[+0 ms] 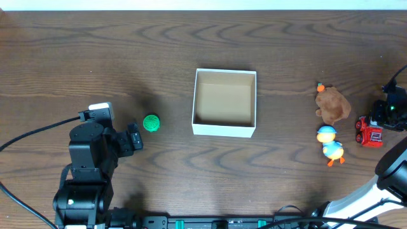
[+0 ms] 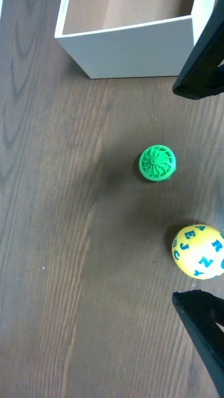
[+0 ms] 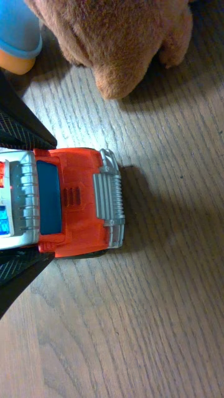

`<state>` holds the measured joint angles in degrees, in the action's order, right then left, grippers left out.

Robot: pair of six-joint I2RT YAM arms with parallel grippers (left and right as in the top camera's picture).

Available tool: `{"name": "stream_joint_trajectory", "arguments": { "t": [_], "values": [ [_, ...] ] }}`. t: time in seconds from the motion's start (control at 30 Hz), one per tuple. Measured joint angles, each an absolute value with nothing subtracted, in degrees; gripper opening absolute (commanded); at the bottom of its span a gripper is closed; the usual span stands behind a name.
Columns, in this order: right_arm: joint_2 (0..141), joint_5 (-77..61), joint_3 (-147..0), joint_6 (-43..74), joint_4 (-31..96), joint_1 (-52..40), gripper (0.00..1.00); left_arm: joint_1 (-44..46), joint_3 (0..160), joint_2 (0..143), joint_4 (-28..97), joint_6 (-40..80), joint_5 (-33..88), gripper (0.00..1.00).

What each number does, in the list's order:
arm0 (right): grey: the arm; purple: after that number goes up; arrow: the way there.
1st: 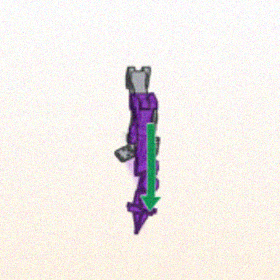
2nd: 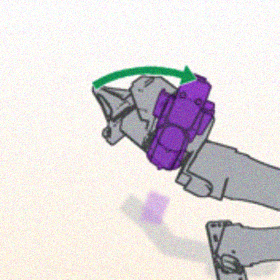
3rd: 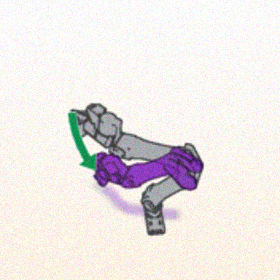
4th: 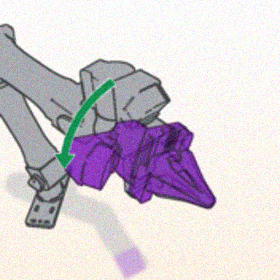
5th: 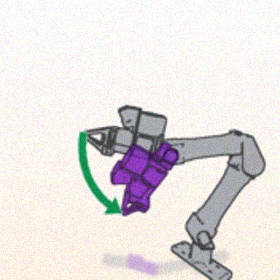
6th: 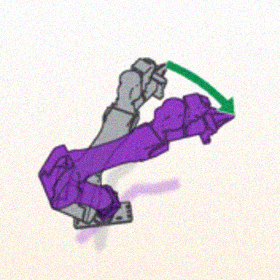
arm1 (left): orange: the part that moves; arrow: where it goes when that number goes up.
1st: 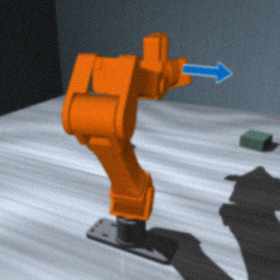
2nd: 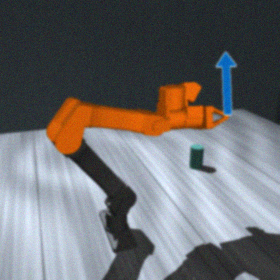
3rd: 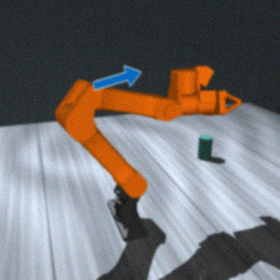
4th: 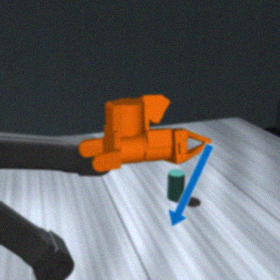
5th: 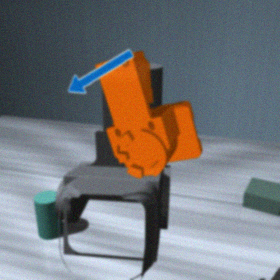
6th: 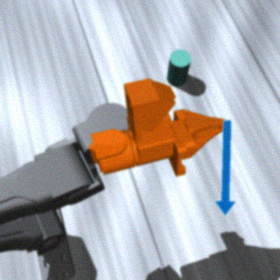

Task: Pack container
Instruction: 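Lower the right gripper over the red fire truck and grasp it, then carry the fire truck with the right gripper into the white box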

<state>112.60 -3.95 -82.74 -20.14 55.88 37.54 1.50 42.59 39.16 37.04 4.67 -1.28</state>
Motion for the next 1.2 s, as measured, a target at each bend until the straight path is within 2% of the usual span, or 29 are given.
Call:
{"name": "stream_joint_trajectory", "arguments": {
  "t": [0.27,0.43,0.53,0.6,0.83,1.0,1.2],
  "values": [
    [112.6,-4.1,-82.8,-20.1,55.9,37.5,0.41,1.5,42.6,39.2,37.0,4.7,-1.3,0.98],
    [112.6,-4.1,-82.8,-20.1,55.9,37.6,0.31,1.5,42.6,39.2,37.0,4.7,-1.3,0.98],
    [112.6,-3.8,-82.8,-19.5,55.9,37.6,0.18,1.5,42.6,39.2,37.0,4.7,-1.3,0.98],
    [112.6,-3.5,-82.8,-18.6,55.9,37.7,0.13,1.5,42.6,39.2,37.0,4.7,-1.3,0.98],
    [112.6,-3.2,-82.8,-17.2,55.9,39.2,0.09,1.5,42.6,39.2,37.0,4.7,-1.3,0.98],
    [112.6,-3.1,-82.8,-17.1,55.9,39.4,0.01,1.5,42.6,39.2,37.0,4.7,-1.3,0.98],
    [112.6,-3.0,-82.8,-15.3,55.8,39.4,0.01,1.5,42.6,39.2,37.0,4.7,-1.3,0.98]
  ]
}}
